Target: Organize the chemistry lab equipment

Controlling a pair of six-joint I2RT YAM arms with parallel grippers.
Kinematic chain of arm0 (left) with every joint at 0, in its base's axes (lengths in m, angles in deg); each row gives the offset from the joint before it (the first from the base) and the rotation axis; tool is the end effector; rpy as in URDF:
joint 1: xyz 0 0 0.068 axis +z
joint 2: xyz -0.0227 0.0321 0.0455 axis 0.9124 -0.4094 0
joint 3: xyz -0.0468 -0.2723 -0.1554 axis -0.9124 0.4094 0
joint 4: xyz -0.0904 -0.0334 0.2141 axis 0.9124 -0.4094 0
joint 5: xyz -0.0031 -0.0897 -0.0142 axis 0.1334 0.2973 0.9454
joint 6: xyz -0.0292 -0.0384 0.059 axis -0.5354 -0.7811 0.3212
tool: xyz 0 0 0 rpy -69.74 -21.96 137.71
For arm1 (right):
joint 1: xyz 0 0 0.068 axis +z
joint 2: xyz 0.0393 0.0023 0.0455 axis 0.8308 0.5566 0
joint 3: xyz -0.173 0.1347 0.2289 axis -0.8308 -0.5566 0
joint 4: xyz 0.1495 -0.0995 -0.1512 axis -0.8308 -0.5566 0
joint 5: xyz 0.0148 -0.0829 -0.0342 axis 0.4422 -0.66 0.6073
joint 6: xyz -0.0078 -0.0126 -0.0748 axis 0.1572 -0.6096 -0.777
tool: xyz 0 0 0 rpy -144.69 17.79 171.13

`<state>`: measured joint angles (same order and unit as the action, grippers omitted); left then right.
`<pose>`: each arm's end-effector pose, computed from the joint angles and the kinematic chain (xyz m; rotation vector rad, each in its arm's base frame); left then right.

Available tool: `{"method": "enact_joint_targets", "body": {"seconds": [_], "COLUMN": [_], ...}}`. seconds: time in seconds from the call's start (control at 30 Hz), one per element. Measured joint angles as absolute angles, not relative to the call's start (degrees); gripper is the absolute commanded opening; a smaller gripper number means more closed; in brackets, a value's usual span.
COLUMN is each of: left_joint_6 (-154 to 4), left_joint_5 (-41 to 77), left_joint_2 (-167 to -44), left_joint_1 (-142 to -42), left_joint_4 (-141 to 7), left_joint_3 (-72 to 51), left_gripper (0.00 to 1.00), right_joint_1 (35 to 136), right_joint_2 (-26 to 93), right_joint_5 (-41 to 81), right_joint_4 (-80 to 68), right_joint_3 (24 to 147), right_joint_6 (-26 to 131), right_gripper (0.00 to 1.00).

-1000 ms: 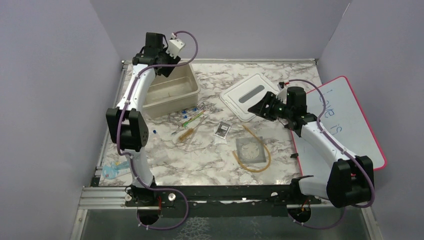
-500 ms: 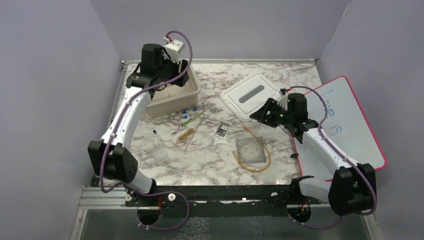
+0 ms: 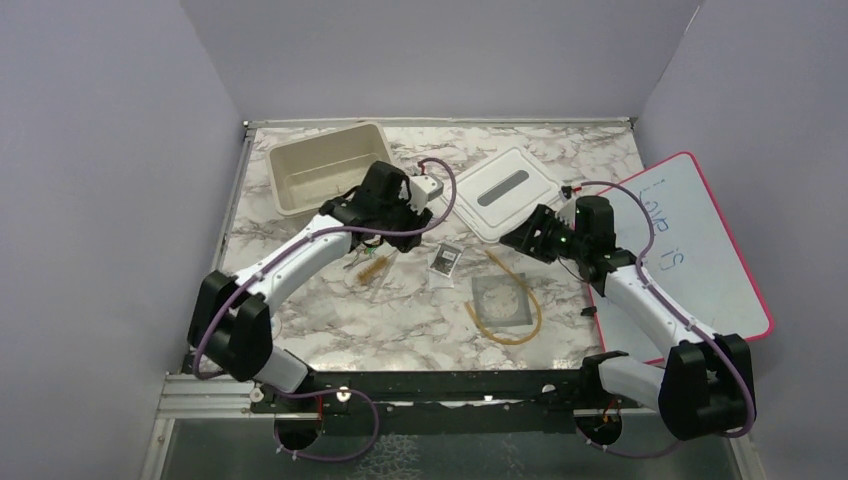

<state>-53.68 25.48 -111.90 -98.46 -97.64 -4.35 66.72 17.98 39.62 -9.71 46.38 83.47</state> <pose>0.2413 -0.1753 0.3247 0.9816 2.1514 -0.5181 0.2101 0.0696 0.2681 0.2429 2.2473 0.9905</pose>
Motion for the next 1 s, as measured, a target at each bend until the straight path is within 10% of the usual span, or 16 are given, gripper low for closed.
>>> {"method": "enact_joint_targets", "body": {"seconds": [1.0], "left_joint_6": [-55.9], "left_joint_5": [5.0], "left_joint_2": [-136.3], "left_joint_1": [-100.5], "left_joint_4": [-101.5], "left_joint_3": [-8.2], "left_gripper": [0.39], "right_joint_1": [66.7], "right_joint_2": [18.5], "right_joint_5": [40.2], "right_joint_4": [-4.8], "right_joint_3": [42.8], "right_joint_6": [84.3], "right_gripper": [0.61]}}
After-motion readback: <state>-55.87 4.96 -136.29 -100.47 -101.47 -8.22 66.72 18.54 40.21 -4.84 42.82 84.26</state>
